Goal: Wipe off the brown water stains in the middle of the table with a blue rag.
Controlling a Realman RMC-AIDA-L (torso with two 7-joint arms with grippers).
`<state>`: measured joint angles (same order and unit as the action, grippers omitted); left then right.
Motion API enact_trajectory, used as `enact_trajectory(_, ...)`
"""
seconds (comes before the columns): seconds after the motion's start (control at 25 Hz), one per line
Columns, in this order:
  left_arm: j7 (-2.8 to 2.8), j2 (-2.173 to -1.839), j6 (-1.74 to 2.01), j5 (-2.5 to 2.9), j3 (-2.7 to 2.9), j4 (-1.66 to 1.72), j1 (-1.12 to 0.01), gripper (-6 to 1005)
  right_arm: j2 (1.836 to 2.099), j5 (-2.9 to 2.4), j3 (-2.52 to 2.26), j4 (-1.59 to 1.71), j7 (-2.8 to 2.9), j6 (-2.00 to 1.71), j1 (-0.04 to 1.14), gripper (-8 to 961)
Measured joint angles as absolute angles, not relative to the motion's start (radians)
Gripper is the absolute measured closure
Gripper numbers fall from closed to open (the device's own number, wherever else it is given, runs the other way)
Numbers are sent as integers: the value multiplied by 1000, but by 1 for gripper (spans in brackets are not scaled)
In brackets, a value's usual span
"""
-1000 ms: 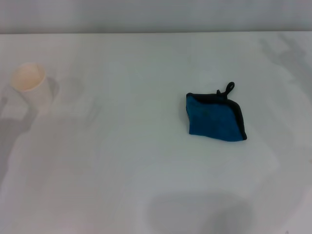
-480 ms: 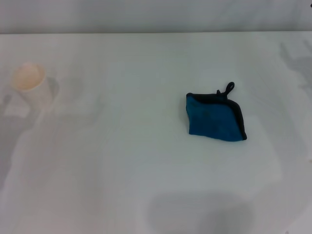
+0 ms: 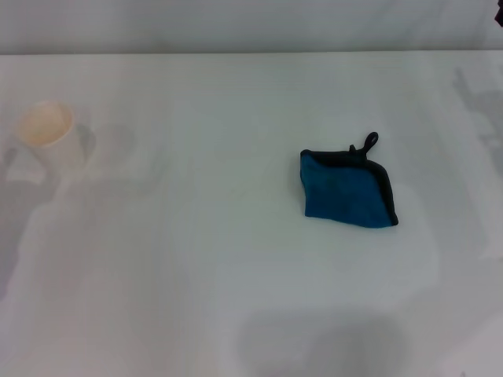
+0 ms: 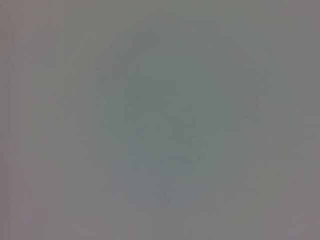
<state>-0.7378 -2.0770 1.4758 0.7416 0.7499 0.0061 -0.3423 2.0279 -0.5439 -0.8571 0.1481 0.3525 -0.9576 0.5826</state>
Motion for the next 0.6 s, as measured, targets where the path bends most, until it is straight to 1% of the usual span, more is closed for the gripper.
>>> enact_trajectory(0.6,-730,-2076,1472,703,749,7,-343,108,2028,-522,-857,145,356,-952,589,100)
